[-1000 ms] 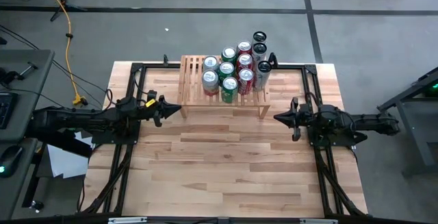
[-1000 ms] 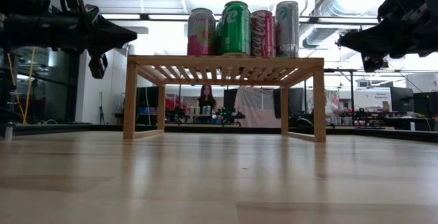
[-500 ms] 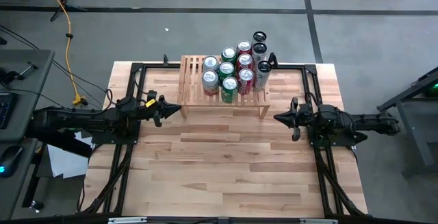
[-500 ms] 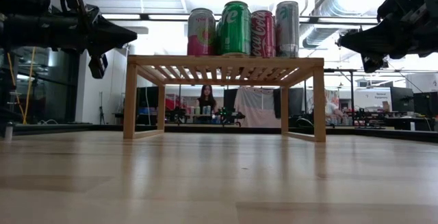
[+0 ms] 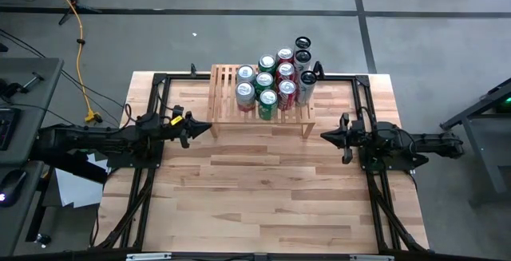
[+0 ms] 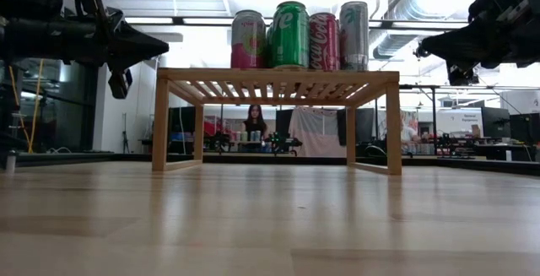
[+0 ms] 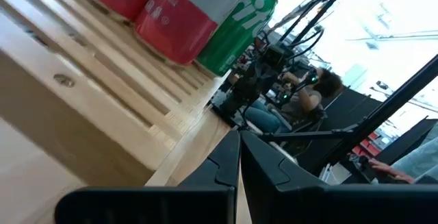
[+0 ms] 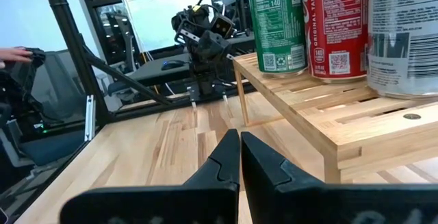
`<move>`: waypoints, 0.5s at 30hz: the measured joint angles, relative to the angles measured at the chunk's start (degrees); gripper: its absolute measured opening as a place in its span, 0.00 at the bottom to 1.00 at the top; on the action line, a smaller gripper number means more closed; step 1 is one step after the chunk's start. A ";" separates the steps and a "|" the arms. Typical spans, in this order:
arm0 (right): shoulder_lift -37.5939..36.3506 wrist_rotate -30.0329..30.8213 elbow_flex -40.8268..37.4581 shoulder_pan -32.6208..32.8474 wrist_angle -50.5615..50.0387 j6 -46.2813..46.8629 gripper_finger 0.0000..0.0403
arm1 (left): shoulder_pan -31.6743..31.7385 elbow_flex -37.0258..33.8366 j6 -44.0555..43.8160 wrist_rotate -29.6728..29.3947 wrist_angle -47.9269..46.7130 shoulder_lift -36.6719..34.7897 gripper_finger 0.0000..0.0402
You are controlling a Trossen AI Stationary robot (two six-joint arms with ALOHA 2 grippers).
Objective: Place canned beverage on shelf
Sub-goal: Return to Home Position
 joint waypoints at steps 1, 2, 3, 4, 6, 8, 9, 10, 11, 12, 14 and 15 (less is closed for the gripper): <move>0.00 -0.01 0.00 0.00 0.01 -0.01 0.00 | 0.00 0.02 0.00 0.01 -0.64 -0.21 0.01; 0.00 -0.01 0.00 0.00 0.04 -0.01 0.00 | 0.00 0.01 -0.01 -0.01 -2.01 -1.00 0.01; 0.00 0.00 0.00 0.00 0.04 -0.02 0.00 | 0.00 -0.02 -0.01 -0.01 -3.38 -2.47 0.01; 0.00 0.00 0.00 0.00 0.07 0.00 0.00 | 0.00 -0.02 -0.01 0.01 -4.31 -4.31 0.01; 0.02 0.00 -0.02 0.00 0.07 -0.02 0.00 | 0.00 0.04 -0.01 0.00 -8.20 -8.79 0.01; 0.48 0.00 -0.02 0.00 0.17 -0.01 0.00 | 0.00 0.04 -0.01 -0.01 -12.18 -13.60 0.01; 0.64 0.00 -0.02 0.00 0.15 -0.02 0.00 | 0.00 0.04 -0.01 -0.01 -13.78 -16.02 0.01; 0.74 0.00 -0.02 0.00 0.15 0.00 0.00 | 0.00 0.04 0.00 0.00 -14.98 -18.21 0.01; 0.76 0.00 -0.02 0.01 0.14 -0.01 0.00 | 0.00 0.04 0.00 0.00 -16.02 -20.32 0.01; 0.74 0.00 -0.02 0.00 0.15 -0.02 0.00 | 0.02 0.04 0.00 0.01 -17.03 -22.21 0.01; 0.72 0.00 -0.02 0.00 0.15 0.00 0.00 | 0.02 0.02 -0.01 -0.01 -18.86 -25.90 0.01; 0.72 0.00 -0.04 0.00 0.15 -0.02 0.00 | 0.02 0.02 0.00 -0.01 -19.32 -27.80 0.01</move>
